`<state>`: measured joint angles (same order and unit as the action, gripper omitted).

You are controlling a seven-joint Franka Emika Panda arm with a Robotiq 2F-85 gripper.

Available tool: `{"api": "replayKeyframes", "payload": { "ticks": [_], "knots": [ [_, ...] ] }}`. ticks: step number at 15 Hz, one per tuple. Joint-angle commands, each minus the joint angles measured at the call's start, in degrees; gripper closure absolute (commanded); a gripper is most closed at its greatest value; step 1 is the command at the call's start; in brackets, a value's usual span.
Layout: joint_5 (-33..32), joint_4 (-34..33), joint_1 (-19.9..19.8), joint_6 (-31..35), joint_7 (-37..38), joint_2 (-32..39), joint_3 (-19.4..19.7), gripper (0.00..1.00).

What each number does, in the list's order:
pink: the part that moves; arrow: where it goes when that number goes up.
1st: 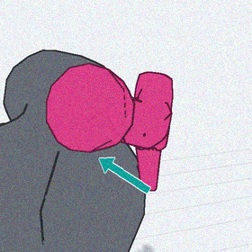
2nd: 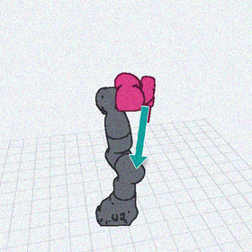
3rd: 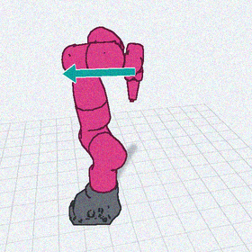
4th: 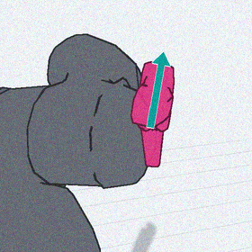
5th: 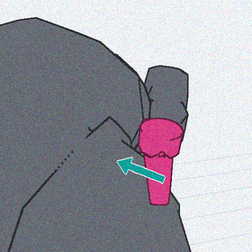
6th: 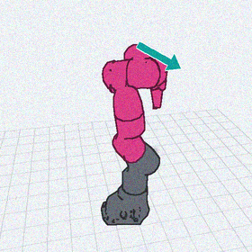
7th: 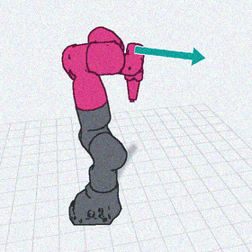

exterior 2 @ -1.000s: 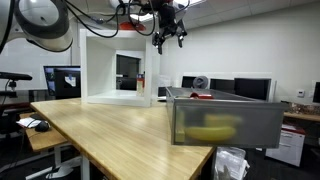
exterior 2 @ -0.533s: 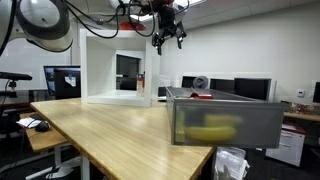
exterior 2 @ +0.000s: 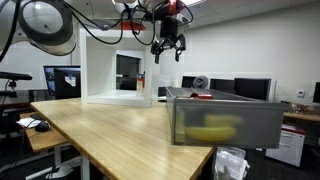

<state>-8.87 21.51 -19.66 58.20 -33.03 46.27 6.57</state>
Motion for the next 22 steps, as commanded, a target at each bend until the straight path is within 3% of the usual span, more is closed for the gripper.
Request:
{"api": "replayKeyframes", "payload": {
  "ticks": [1, 10, 22],
  "knots": [
    [1.75, -0.37, -2.35, -2.73, 0.0, 1.21, -0.92, 0.0],
    [3.76, -0.6, -4.28, -2.54, 4.58, 4.74, -1.49, 0.0],
    [3.61, -0.72, -5.4, 3.32, 15.95, 9.53, -0.39, 0.0]
  ]
}}
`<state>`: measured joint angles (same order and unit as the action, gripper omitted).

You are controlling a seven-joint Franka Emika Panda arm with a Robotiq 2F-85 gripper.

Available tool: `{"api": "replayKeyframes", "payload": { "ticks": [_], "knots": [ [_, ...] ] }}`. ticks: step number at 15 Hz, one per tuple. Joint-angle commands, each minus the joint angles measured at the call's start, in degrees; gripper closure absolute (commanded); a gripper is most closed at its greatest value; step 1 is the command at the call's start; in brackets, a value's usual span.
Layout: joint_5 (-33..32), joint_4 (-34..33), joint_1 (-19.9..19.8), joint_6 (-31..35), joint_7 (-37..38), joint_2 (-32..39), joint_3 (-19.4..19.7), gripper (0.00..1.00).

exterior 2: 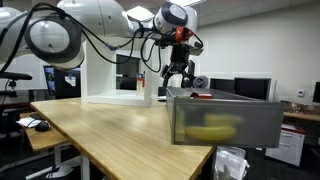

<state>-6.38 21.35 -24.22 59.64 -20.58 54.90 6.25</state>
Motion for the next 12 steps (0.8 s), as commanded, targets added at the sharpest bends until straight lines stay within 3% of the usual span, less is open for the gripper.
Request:
{"api": "replayKeyframes", "payload": {
  "ticks": [1, 12],
  "knots": [
    [1.4, -0.52, -1.1, 2.57, 4.69, 1.11, -0.18, 0.0],
    [2.78, -0.27, -1.61, 9.27, 10.29, -0.51, -0.47, 0.0]
  ]
}}
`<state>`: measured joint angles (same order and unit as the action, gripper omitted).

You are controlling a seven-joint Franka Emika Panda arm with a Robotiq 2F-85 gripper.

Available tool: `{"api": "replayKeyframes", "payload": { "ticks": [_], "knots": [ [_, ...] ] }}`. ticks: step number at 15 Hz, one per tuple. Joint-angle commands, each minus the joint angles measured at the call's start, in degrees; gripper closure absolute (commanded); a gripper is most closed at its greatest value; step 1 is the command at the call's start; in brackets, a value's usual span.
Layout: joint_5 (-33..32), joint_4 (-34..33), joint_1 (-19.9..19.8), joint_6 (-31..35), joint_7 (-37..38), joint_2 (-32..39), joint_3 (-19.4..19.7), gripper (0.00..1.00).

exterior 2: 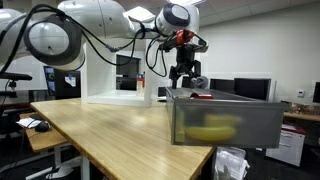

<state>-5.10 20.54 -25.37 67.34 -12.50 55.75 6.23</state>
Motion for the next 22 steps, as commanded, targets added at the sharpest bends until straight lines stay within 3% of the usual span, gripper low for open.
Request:
{"api": "replayKeyframes", "payload": {
  "ticks": [1, 22],
  "knots": [
    [1.55, 0.57, -0.44, 1.89, 2.43, -1.37, -0.4, 0.0],
    [0.52, 1.36, -0.41, 4.46, 5.76, 3.65, 1.26, 0.0]
  ]
}}
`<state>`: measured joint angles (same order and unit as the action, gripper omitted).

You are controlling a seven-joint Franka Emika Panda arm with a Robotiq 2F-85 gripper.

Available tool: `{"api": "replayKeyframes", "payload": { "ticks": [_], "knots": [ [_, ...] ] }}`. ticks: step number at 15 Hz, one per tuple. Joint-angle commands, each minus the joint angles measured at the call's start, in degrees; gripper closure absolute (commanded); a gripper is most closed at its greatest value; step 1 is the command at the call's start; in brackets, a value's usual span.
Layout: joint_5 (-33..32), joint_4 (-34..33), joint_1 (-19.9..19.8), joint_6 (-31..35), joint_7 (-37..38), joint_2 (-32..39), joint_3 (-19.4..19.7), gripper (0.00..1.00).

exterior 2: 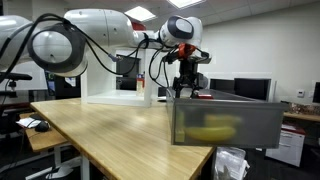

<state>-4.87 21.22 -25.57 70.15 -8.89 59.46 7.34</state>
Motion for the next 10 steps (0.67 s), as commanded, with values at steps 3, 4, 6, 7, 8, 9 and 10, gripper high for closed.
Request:
{"api": "replayKeyframes", "payload": {
  "ticks": [3, 4, 6, 7, 8, 9, 10],
  "knots": [
    [0.61, 0.39, -0.16, 2.85, 3.6, -0.01, 0.06, 0.0],
    [0.68, 0.36, -0.11, 3.3, 4.04, -0.08, 0.01, 0.0],
    [1.04, 0.44, -0.03, 4.24, 5.12, -0.23, -0.23, 0.0],
    [1.04, 0.42, 0.06, 4.6, 5.5, -0.22, -0.23, 0.0],
    [1.25, 0.41, 0.09, 5.02, 6.17, -0.16, -0.37, 0.0],
    [1.46, 0.42, 0.13, 5.55, 6.91, -0.08, -0.5, 0.0],
    [1.71, 0.51, 0.19, 6.26, 8.11, 0.05, -0.66, 0.0]
  ]
}}
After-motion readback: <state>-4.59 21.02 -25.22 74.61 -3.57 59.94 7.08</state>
